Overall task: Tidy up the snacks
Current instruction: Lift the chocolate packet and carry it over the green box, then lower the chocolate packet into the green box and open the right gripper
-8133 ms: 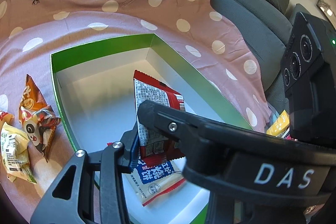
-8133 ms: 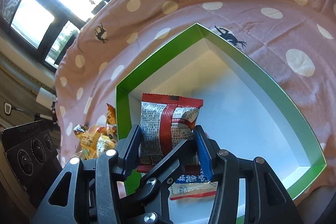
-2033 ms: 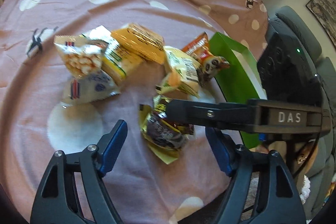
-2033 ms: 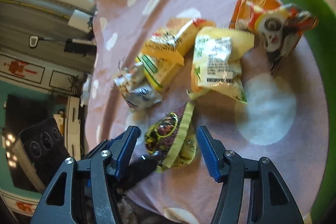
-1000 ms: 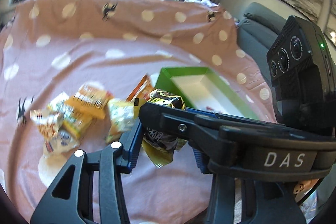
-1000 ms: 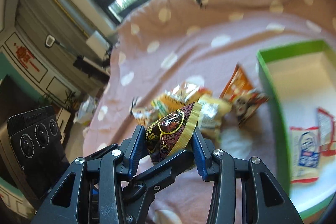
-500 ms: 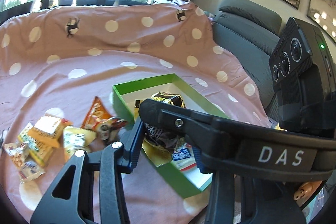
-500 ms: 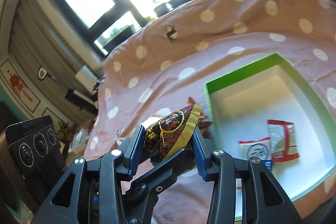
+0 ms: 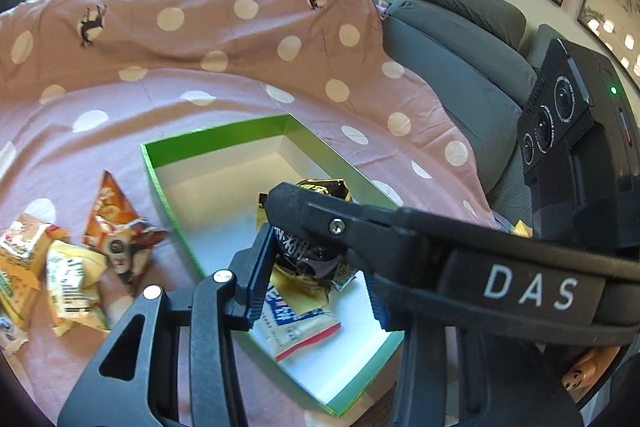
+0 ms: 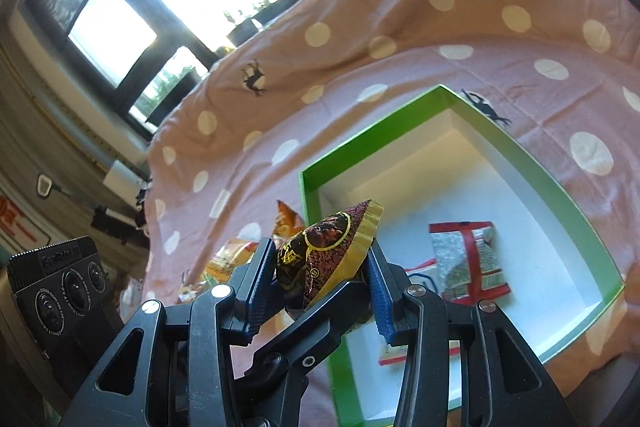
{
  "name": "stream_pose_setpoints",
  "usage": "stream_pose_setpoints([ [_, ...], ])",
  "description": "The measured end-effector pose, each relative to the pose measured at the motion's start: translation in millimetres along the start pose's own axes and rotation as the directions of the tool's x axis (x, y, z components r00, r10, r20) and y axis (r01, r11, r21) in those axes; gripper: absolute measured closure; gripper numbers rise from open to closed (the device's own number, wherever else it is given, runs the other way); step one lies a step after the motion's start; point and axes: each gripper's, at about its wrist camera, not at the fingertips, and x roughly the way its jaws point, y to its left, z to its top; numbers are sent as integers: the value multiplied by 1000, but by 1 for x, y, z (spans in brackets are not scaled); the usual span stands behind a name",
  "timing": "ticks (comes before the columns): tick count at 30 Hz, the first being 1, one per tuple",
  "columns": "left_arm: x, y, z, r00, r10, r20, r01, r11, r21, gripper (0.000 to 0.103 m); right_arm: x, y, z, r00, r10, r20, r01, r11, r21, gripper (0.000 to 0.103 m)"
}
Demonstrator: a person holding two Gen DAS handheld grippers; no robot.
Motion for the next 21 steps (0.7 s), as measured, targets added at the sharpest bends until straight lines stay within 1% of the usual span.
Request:
stream_pose_setpoints([
  [8, 29, -6, 3, 998, -24, -59, 24, 1000, -4, 62, 3, -27, 5, 999, -41, -11, 42, 997, 62, 57],
  [10, 36, -5, 2, 997, -18, -81, 17, 1000, -12, 62, 8, -32, 6, 998, -50, -26, 52, 995, 81, 57],
  [12, 44, -3, 2, 994, 1, -112, -4, 1000, -21, 62, 14, -39, 7, 998, -54, -45, 58, 993, 100, 56],
  [15, 51, -1, 0, 991, 8, -132, -12, 999, -32, 62, 24, -50, 7, 997, -30, -74, 40, 990, 136, 56],
  [18, 57, 1, -3, 990, 9, -144, -15, 999, -40, 62, 30, -53, 6, 994, -54, -92, 67, 988, 141, 56],
  [21, 60, 2, -4, 988, 12, -152, -19, 999, -48, 62, 33, -55, 6, 993, -60, -103, 75, 987, 144, 56],
])
